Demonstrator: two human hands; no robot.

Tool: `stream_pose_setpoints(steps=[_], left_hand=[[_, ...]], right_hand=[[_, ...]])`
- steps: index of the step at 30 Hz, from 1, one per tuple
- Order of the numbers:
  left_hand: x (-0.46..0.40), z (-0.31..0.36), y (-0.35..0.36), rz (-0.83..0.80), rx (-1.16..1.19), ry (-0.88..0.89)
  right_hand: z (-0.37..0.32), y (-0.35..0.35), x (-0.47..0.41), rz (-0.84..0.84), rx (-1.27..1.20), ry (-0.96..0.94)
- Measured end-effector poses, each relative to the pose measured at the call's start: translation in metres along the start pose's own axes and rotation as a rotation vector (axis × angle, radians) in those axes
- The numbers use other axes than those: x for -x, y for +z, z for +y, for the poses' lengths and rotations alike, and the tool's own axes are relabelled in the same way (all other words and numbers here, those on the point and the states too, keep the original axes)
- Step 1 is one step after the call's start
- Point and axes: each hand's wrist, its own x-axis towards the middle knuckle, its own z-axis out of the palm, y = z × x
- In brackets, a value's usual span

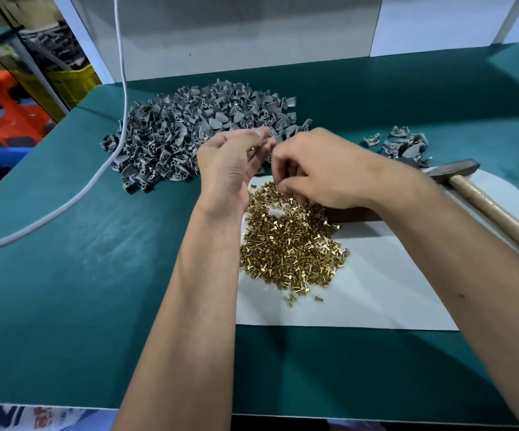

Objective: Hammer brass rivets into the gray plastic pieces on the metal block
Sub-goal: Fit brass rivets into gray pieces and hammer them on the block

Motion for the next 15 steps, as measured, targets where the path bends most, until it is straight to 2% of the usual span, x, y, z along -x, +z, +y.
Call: stream_pose_setpoints(steps=[3,6,10,12,15], left_hand=[[0.006,-0.003,0.008,-0.150,-0.022,-0.067],[0.014,-0.008,0.022,-0.247,-0.020,-0.122],[0.020,-0.015,0.037,-0.333,0.125,-0.172],[0.022,-0.019,0.040,-0.397,0.156,-0.171],[0.025,-0.025,0.045,-0.466,0.083,-0.123]], right_hand=[[0.010,-0.010,0.016,0.199,-0.127,-0.014],[0.029,-0.016,0.037,0.320,-0.229,0.052],[0.055,-0.021,0.062,0.544,-0.349,0.152],[0.064,-0.022,0.069,0.670,-0.414,0.188],[0.071,-0.018,0.075,0.803,-0.494,0.222]])
